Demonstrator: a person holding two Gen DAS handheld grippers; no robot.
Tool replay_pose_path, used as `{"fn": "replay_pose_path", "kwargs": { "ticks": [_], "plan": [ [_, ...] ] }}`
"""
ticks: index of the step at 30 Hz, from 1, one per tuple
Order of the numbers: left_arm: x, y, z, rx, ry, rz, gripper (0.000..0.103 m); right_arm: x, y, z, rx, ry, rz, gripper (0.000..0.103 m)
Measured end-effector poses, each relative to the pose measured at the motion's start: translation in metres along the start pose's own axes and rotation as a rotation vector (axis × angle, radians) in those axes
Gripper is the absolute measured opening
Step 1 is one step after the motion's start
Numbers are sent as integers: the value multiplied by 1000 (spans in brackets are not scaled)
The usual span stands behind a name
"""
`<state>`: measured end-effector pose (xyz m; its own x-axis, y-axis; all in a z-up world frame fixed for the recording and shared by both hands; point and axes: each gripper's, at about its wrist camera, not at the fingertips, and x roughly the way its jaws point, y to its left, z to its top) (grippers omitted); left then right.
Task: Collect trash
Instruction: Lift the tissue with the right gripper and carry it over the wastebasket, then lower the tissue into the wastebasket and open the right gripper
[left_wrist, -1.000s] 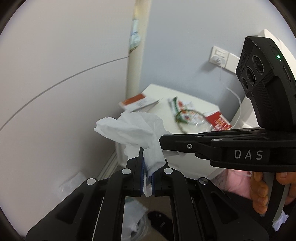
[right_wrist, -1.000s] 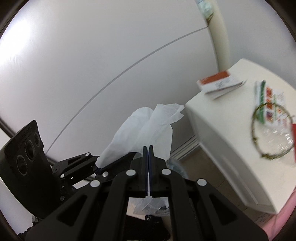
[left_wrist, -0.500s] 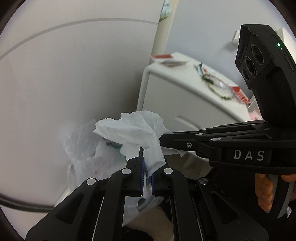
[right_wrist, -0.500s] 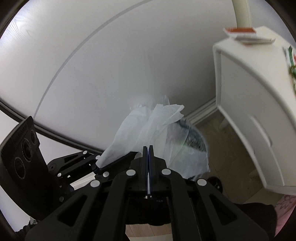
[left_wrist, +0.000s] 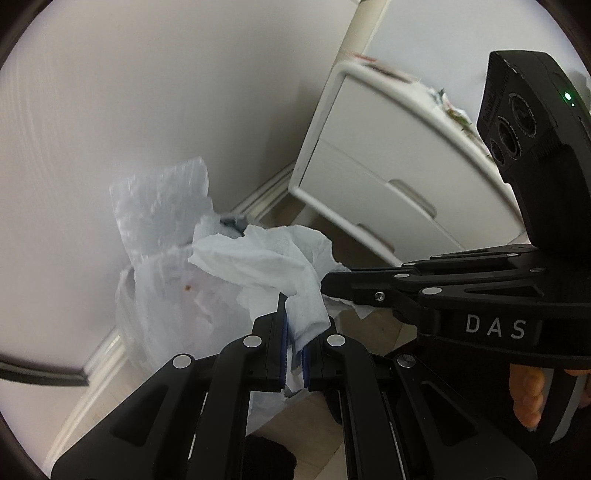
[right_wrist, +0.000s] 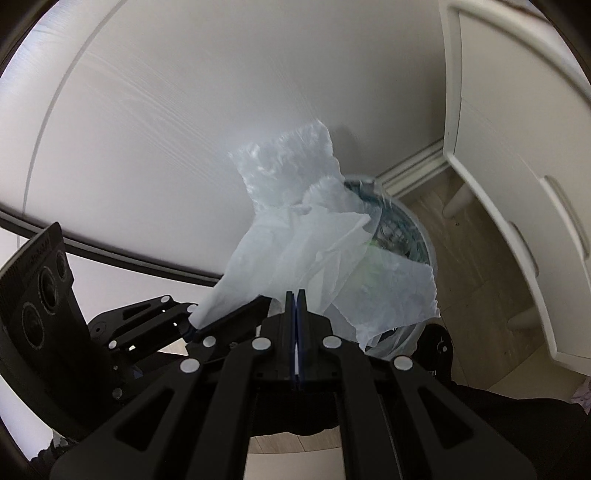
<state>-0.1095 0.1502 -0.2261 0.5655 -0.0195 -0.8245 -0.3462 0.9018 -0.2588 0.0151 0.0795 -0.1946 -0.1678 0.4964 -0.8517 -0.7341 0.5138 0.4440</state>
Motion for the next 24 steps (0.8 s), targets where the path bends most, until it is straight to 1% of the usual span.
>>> {"fn": "replay_pose_path", "kwargs": {
  "ticks": [8, 17, 24],
  "plan": [
    [45, 16, -10, -34, 79, -5, 5, 48, -22, 5, 24, 74, -26, 3],
    [87, 42, -21, -85, 162, -7, 5, 95, -40, 13, 39, 128, -43, 3],
    [119, 53, -20, -107, 217, 0, 5, 133, -53, 19, 37, 164, -71, 3]
  ]
}}
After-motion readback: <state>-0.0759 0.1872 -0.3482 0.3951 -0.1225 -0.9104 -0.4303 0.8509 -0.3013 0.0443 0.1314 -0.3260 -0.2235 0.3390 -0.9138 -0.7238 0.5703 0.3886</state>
